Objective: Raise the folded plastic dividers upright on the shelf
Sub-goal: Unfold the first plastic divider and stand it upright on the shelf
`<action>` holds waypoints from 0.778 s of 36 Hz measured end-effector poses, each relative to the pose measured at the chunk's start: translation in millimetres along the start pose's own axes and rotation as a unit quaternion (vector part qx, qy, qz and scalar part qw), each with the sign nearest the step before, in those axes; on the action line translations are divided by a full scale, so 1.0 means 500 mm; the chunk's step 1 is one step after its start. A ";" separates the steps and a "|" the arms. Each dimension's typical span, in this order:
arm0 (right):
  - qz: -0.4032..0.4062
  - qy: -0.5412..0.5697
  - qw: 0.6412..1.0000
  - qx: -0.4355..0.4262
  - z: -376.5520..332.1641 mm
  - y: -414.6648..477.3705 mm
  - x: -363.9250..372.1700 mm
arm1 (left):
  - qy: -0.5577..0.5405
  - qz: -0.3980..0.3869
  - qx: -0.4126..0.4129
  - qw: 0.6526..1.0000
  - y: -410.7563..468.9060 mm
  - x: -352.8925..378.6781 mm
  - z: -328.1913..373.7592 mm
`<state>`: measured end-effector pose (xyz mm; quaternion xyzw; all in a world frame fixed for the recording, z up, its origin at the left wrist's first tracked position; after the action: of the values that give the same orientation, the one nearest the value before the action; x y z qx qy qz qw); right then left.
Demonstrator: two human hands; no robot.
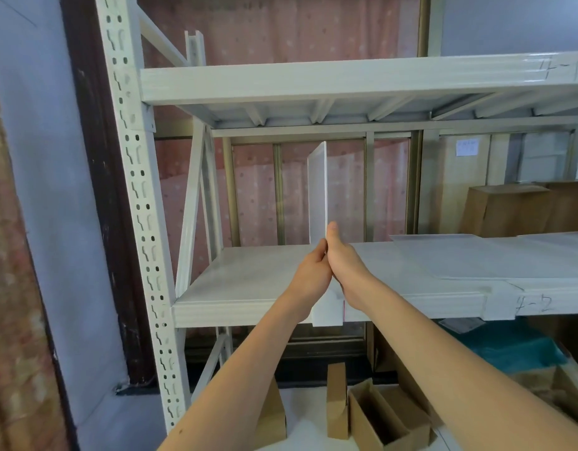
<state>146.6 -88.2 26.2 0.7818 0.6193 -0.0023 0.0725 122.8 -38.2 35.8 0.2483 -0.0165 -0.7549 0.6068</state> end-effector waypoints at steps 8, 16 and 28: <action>-0.009 -0.015 1.000 -0.009 -0.025 -0.082 -0.027 | -0.021 0.000 0.001 1.000 -0.037 -0.008 -0.006; -0.019 -0.015 1.000 -0.003 0.022 -0.114 -0.032 | -0.074 -0.010 -0.017 0.997 -0.067 0.001 -0.057; -0.011 -0.038 0.999 0.008 0.029 -0.147 -0.025 | -0.077 -0.016 -0.032 0.996 -0.099 0.041 -0.043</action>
<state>73.7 -85.5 4.9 0.7750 0.6244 -0.0376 0.0896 83.5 -38.3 -6.6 0.1697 -0.0353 -0.7817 0.5991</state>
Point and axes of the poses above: each hand's wrist, its own y-axis towards the middle knuckle, its own x-axis out of the palm, z = x × y, the point moved 10 cm from there along y, towards the middle knuckle
